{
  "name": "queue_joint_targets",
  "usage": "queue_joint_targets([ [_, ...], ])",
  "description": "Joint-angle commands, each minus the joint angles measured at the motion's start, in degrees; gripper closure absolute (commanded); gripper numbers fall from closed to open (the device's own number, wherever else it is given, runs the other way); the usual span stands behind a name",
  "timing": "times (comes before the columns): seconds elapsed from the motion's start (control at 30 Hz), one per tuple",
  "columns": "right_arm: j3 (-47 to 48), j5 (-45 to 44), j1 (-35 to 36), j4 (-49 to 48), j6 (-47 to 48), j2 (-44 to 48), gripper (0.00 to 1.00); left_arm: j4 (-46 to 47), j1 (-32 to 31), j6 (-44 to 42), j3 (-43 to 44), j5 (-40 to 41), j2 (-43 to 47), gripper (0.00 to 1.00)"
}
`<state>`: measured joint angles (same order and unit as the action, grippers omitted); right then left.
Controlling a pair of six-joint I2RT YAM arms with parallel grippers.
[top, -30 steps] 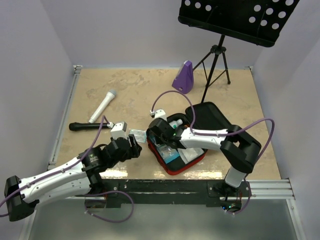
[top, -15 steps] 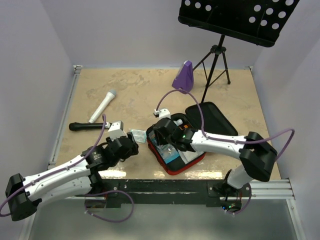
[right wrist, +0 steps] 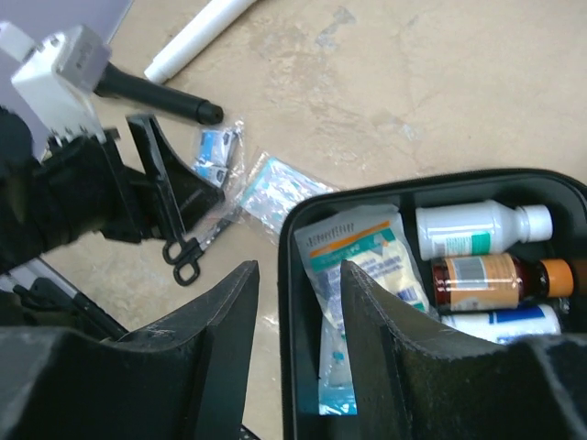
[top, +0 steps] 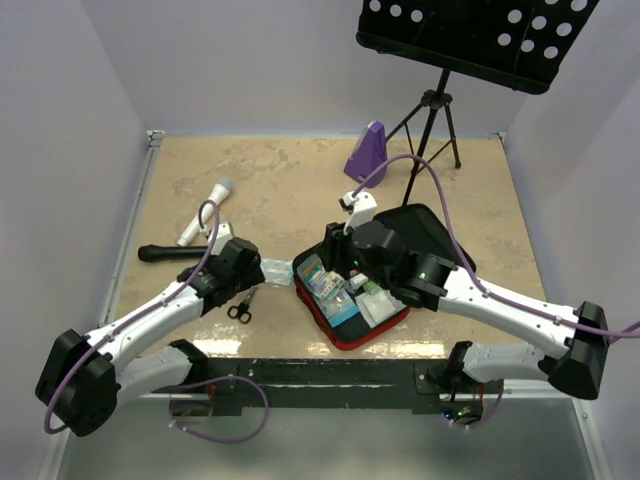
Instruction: Organize the medicine kit
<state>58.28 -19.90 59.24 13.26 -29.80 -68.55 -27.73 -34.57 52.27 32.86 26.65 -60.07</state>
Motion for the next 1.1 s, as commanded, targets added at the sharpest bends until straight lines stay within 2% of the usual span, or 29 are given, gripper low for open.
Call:
queue_joint_targets([
  [0.0, -4.0, -1.7, 0.1, 2.1, -1.3, 4.2, 0.55, 4.1, 5.9, -6.6, 2.8, -3.2, -0.2, 0.27],
  [0.17, -6.1, -2.2, 0.1, 2.5, -1.3, 7.6, 0.55, 5.7, 17.1, -10.8, 1.3, -9.5, 1.3, 0.27],
  [0.3, -6.7, -2.3, 0.1, 2.4, -1.0, 8.7, 0.55, 7.1, 18.1, -10.4, 1.8, -10.6, -4.2, 0.27],
  [0.63, -7.7, -3.0, 0.1, 3.7, -1.1, 12.1, 0.55, 11.3, 18.1, -9.5, 1.8, -11.6, -14.7, 0.42],
  [0.77, -8.3, -3.1, 0.1, 3.8, -1.5, 12.5, 0.55, 11.1, 18.0, -9.2, 1.3, -10.7, -15.3, 0.53],
  [0.9, -7.8, -3.1, 0.1, 3.8, -1.4, 12.1, 0.56, 10.4, 18.0, -8.9, 1.5, -10.4, -14.0, 0.72],
  [1.07, -7.3, -3.1, 0.1, 4.2, -1.4, 12.1, 0.56, 7.1, 18.0, -9.6, 2.8, -10.7, -7.0, 0.94],
])
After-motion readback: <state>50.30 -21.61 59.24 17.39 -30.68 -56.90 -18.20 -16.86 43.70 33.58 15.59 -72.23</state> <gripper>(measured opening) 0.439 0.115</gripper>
